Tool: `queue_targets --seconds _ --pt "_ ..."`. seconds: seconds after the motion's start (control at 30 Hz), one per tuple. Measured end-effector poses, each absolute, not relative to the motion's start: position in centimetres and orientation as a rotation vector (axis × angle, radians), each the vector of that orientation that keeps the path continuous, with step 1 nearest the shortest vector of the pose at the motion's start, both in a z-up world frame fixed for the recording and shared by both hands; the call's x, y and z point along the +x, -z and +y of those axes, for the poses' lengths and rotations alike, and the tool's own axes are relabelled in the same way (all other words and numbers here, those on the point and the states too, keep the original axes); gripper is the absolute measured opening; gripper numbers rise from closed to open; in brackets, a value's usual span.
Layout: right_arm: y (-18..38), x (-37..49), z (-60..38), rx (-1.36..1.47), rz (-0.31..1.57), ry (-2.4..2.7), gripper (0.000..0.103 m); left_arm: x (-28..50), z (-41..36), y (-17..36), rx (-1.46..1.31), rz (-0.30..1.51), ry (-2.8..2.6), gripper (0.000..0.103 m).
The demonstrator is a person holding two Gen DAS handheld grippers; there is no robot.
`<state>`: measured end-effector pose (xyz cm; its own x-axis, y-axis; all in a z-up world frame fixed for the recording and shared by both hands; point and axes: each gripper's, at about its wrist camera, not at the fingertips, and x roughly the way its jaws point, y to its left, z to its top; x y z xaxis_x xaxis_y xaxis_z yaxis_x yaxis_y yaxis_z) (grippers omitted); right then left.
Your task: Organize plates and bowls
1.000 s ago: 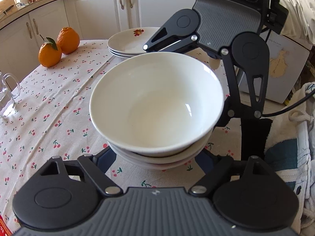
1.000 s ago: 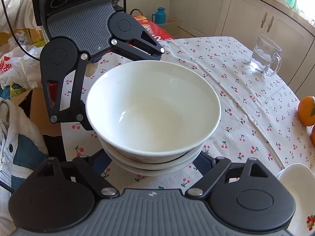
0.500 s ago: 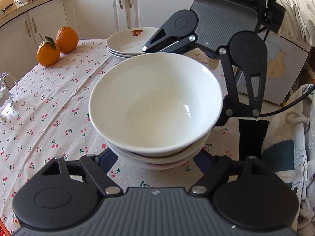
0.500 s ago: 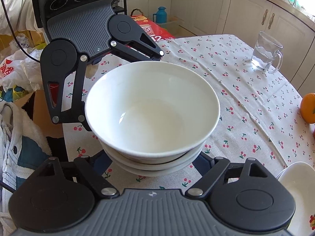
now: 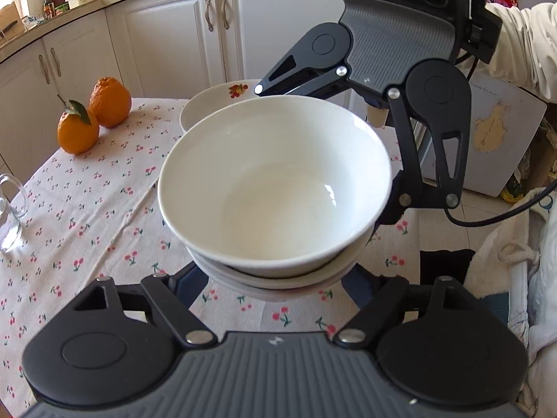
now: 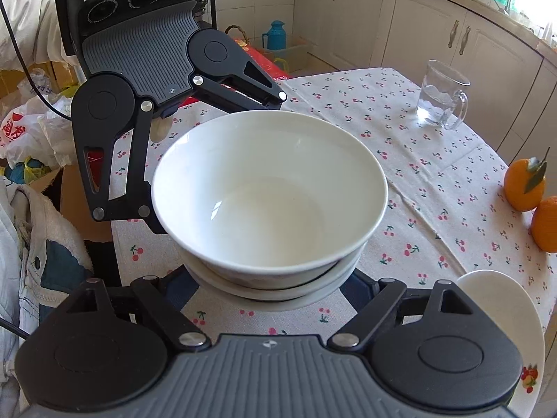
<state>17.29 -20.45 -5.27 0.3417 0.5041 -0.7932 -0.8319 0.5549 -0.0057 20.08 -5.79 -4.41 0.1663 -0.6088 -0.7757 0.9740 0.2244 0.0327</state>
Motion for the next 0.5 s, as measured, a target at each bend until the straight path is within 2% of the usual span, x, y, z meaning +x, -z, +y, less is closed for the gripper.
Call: queue_targets --seconds 0.23,0.5 --pt "3.3 16.9 -24.4 -0.433 0.808 -0.856 0.090 22.0 -10.6 2.5 0.649 0.660 1.271 0.082" --pt "3.1 18.4 -30.1 -0.424 0.819 -0.752 0.090 24.7 -16.9 3.0 0.698 0.623 1.338 0.082"
